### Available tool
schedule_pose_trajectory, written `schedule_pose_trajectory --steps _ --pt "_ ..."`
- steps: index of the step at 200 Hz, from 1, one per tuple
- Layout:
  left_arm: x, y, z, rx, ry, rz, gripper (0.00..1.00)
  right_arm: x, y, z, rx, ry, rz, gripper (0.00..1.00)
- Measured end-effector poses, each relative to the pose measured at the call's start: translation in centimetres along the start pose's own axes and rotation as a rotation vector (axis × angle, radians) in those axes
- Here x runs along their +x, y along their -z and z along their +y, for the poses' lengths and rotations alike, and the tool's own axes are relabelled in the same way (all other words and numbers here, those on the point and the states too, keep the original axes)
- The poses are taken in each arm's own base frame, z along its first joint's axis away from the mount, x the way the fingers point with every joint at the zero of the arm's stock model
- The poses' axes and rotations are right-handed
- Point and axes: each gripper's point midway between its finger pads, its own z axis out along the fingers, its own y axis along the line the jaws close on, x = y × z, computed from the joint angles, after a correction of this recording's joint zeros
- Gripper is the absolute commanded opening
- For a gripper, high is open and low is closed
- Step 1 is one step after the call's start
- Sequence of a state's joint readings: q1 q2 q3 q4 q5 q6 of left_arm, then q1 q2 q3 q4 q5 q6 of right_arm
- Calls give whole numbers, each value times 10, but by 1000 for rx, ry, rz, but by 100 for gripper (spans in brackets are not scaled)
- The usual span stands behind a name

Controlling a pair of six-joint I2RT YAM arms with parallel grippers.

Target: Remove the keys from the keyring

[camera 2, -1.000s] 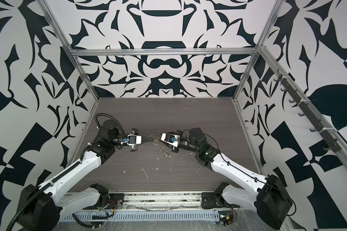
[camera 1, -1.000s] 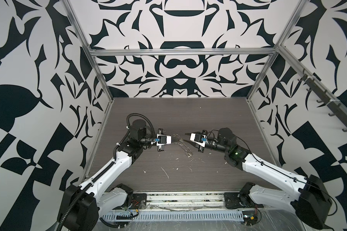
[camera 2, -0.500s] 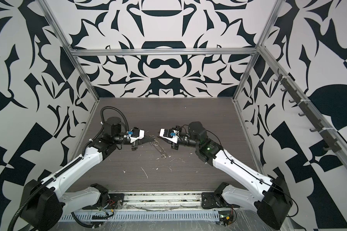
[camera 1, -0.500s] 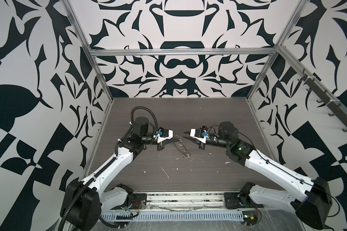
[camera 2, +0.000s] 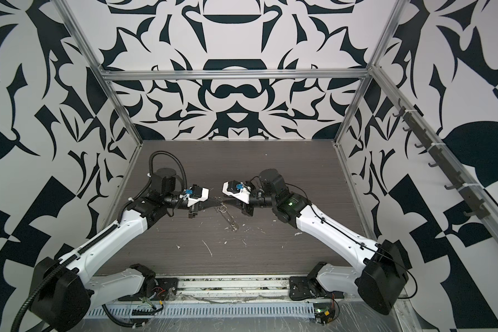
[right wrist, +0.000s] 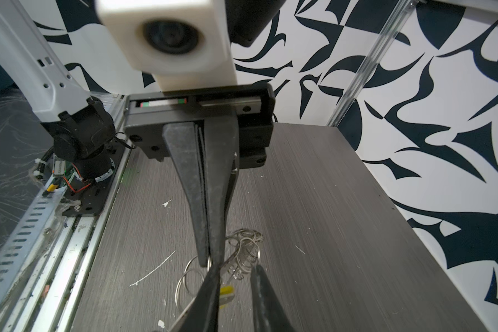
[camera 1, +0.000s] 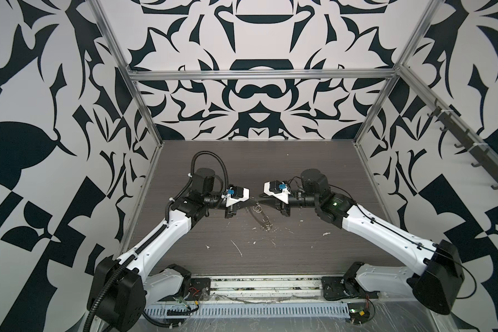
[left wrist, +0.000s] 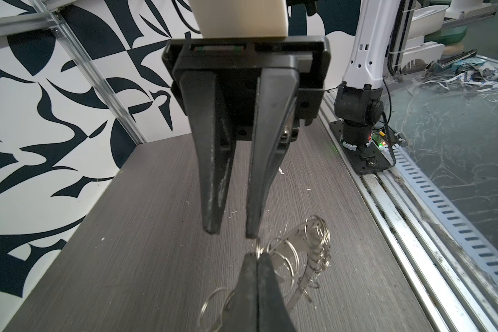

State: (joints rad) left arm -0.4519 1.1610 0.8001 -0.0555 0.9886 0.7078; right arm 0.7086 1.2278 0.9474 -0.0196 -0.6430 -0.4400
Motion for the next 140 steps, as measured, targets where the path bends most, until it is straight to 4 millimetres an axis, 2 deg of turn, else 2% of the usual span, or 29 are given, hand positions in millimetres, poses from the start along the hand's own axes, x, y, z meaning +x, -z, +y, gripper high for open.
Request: schedule_pose_trajectory --steps 53,85,108,119,128,140 --pt "1 0 1 -6 -4 6 0 1 -1 8 -46 -34 8 27" --pt "1 0 1 -6 -14 7 0 6 -6 7 -55 -49 21 18" --pt "2 0 2 -11 -23 11 0 8 -8 7 -65 -59 29 15" --pt "2 0 3 -15 -25 12 0 7 -9 7 -67 -61 30 10" --pt "2 0 3 -16 -26 12 0 7 -9 6 -68 -54 31 0" --pt "3 1 3 -18 -25 15 0 8 -9 7 -73 -62 34 0"
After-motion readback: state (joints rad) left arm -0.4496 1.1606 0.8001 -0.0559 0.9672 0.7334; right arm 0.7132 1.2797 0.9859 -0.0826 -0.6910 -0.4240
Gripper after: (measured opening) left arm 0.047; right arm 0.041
